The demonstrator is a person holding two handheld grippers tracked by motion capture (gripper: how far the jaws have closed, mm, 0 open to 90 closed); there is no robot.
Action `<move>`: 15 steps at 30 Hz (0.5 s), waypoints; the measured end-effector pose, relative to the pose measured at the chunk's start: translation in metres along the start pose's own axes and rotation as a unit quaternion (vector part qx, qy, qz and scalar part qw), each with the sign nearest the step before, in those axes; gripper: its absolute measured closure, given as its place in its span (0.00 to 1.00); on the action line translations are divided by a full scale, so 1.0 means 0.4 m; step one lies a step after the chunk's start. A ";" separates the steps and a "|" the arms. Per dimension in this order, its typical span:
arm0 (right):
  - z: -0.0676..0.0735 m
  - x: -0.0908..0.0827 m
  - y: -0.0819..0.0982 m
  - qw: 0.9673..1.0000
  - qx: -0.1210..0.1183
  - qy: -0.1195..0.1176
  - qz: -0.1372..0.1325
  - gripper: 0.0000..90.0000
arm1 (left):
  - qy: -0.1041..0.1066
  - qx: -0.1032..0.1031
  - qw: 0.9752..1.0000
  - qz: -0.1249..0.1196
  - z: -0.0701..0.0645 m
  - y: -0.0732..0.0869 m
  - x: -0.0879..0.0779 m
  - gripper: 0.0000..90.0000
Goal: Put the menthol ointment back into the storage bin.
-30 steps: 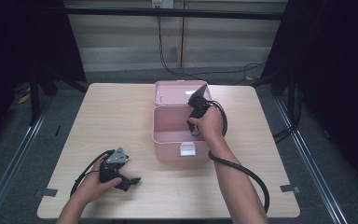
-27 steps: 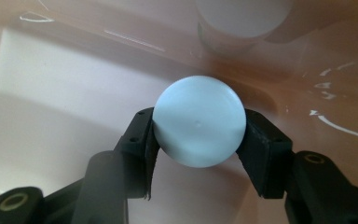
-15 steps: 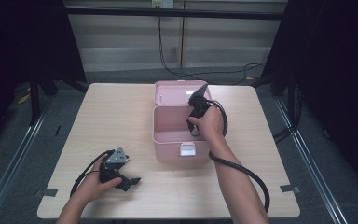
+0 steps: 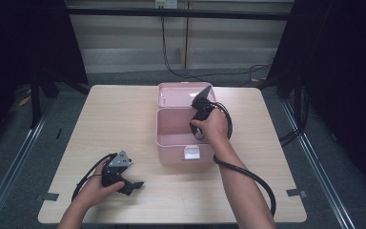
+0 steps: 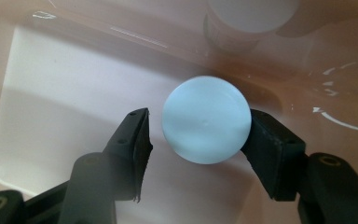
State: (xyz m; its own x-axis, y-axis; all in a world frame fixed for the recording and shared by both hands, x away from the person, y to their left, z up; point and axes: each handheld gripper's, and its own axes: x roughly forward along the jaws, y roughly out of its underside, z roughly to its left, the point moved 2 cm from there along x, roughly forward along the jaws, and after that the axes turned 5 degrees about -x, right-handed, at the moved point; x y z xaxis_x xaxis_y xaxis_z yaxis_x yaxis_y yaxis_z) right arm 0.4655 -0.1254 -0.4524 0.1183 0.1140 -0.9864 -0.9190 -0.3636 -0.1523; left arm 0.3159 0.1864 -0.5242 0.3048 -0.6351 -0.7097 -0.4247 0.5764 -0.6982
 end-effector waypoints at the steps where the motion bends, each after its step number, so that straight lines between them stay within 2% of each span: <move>1: 0.000 -0.001 0.000 1.000 0.000 0.000 0.000 0.46 | 0.000 0.000 1.000 0.000 0.000 0.000 0.000 0.00; 8: 0.004 -0.016 -0.003 1.000 0.004 0.008 -0.005 0.45 | 0.001 -0.001 1.000 0.001 0.000 0.000 0.000 0.00; 12: 0.006 -0.040 -0.005 1.000 0.002 0.012 -0.009 0.44 | 0.000 -0.001 1.000 0.000 0.001 0.000 0.000 0.00; 15: 0.008 -0.058 -0.003 1.000 0.002 0.007 -0.009 0.44 | 0.001 -0.001 1.000 0.001 0.000 0.000 -0.001 0.00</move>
State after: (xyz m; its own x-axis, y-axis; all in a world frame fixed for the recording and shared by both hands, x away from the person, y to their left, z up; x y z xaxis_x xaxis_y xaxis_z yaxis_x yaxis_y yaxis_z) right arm 0.4626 -0.1248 -0.4291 0.1395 0.1069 -0.9844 -0.9184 -0.3576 -0.1690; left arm 0.3159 0.1866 -0.5240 0.3019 -0.6352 -0.7109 -0.4273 0.5764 -0.6965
